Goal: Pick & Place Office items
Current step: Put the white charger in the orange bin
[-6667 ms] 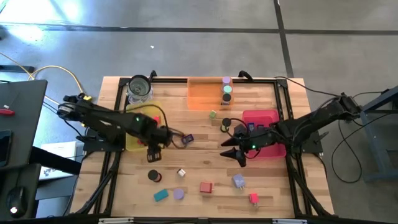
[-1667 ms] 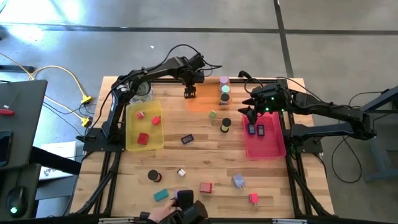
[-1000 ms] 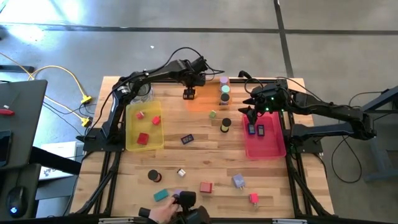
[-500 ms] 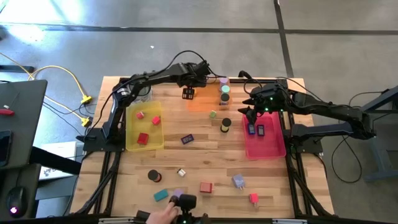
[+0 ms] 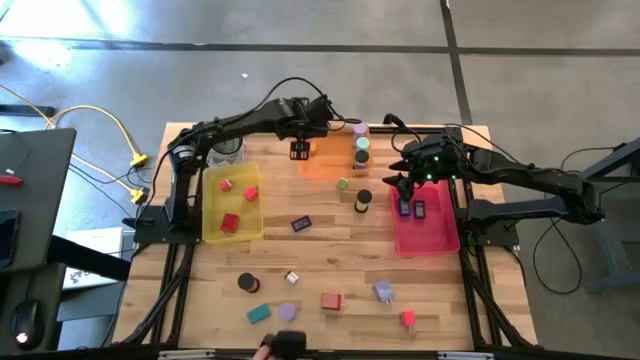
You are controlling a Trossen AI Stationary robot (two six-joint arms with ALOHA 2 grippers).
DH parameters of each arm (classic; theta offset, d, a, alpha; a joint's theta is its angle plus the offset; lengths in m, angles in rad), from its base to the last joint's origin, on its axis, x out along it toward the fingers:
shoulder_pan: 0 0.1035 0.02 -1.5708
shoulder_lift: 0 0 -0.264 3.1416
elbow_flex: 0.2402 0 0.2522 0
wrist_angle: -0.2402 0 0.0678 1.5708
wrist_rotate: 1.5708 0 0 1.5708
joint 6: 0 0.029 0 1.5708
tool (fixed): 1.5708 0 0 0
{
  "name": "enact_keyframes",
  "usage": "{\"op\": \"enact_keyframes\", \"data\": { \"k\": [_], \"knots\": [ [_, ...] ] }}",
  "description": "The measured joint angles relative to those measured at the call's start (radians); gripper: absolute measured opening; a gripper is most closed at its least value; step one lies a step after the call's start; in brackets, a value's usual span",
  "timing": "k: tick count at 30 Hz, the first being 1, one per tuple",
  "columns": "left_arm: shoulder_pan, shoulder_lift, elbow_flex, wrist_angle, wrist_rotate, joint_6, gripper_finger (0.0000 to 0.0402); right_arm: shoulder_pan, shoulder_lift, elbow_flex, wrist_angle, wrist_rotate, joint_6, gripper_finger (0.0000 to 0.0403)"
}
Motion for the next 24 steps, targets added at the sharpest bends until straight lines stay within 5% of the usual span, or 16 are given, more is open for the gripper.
{"op": "enact_keyframes", "data": {
  "k": [8, 13, 24],
  "knots": [
    [-0.103, -0.2, 0.0, -0.202, 0.208, -0.221, 0.0291, 0.013, 0.0, 0.0, 0.0, -0.109, 0.0, 0.0235],
    [-0.204, -0.31, 0.0, -0.267, 0.317, -0.506, 0.0291, 0.031, 0.0, 0.0, -0.005, -0.121, 0.026, 0.0235],
    [-0.462, -0.35, 0.0, -0.372, 0.262, -0.808, 0.0291, 0.035, 0.0, 0.0, 0.059, -0.133, -0.043, 0.0235]
  ]
}}
